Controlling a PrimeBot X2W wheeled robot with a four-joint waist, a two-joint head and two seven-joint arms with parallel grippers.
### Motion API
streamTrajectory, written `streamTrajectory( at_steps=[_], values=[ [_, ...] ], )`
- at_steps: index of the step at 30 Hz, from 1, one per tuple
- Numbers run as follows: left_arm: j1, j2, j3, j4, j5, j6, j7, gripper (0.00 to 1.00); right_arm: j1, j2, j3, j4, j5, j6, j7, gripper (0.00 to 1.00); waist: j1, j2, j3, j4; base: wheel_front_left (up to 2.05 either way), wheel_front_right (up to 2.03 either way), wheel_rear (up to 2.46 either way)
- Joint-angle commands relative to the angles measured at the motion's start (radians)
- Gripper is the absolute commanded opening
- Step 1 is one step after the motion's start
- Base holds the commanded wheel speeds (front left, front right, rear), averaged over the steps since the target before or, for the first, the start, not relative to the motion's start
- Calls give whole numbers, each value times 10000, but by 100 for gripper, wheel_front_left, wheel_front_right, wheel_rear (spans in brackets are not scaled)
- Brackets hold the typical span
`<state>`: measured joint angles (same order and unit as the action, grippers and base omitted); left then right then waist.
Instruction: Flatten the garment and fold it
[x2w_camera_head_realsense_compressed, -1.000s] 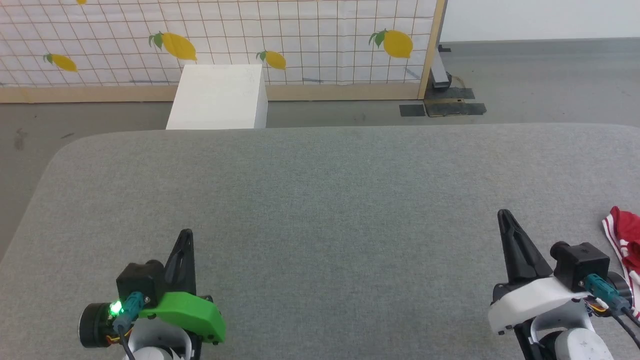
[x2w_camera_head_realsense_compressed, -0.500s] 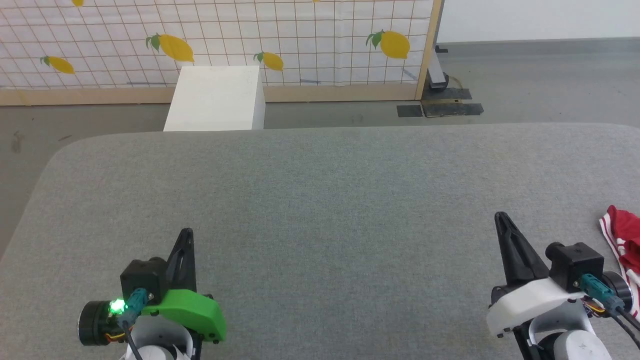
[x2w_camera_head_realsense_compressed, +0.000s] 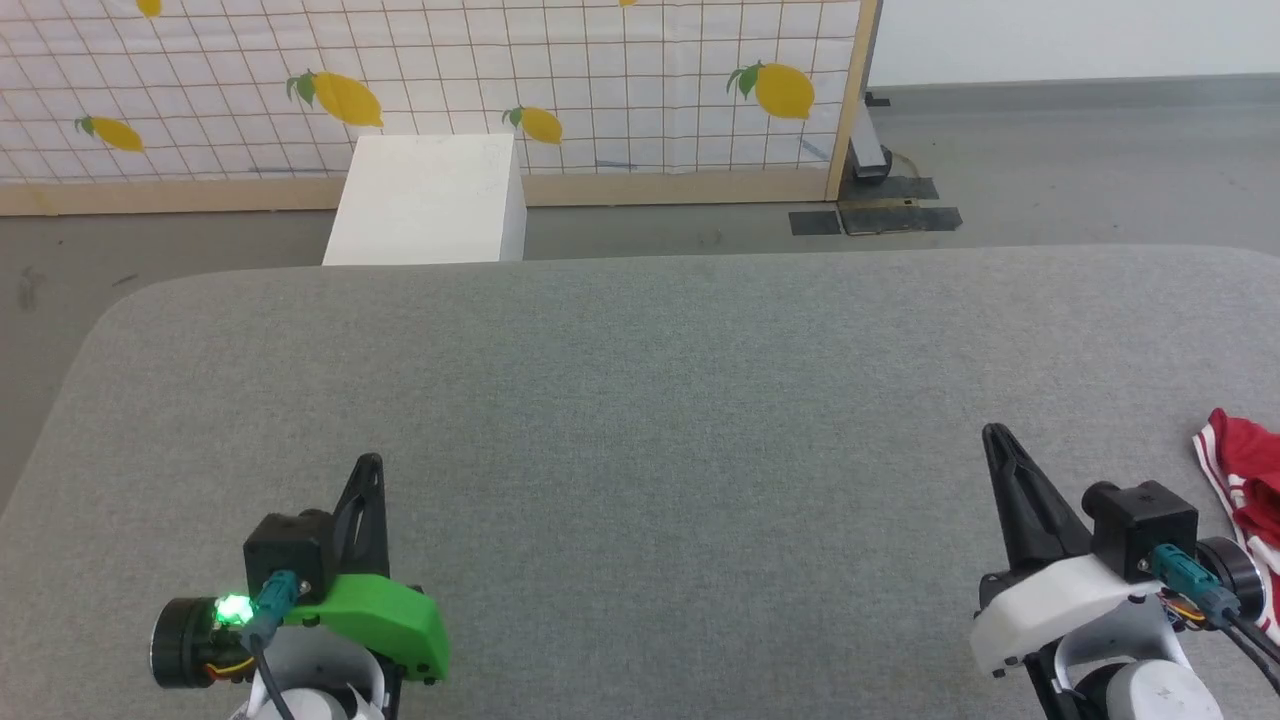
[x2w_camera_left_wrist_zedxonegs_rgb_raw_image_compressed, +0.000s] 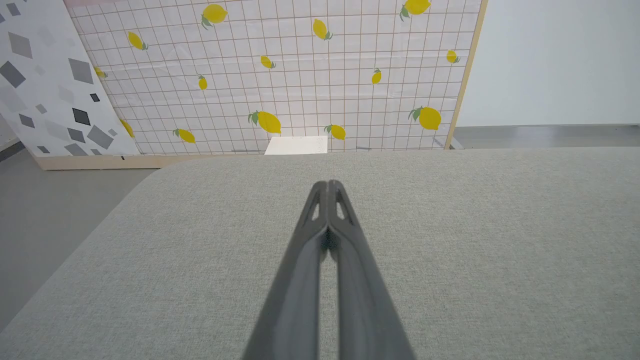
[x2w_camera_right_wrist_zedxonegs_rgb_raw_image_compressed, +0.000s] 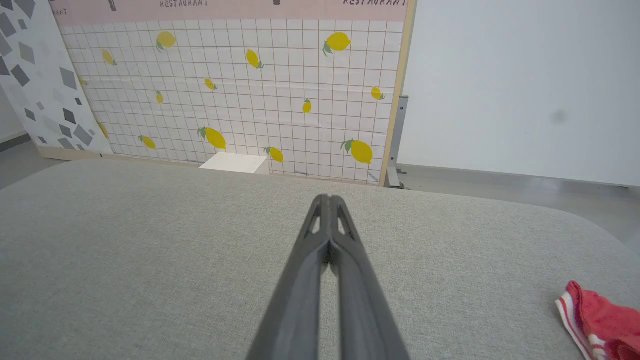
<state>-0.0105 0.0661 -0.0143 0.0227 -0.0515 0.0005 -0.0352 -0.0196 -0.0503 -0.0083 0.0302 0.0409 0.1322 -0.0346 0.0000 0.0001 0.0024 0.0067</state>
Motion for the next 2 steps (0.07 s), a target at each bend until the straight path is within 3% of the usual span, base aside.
streamTrajectory(
  at_steps=[1, 2],
  values=[
    [93, -66, 37, -62, 141, -4, 65, 0, 135, 1, 26, -85, -144, -13, 60, 0, 0, -1, -2, -6, 0, 0, 0],
    [94, -72, 44, -72, 165, -4, 83, 0, 139, 1, 29, -98, -161, -14, 78, 0, 0, -1, -4, -10, 0, 0, 0]
  ],
)
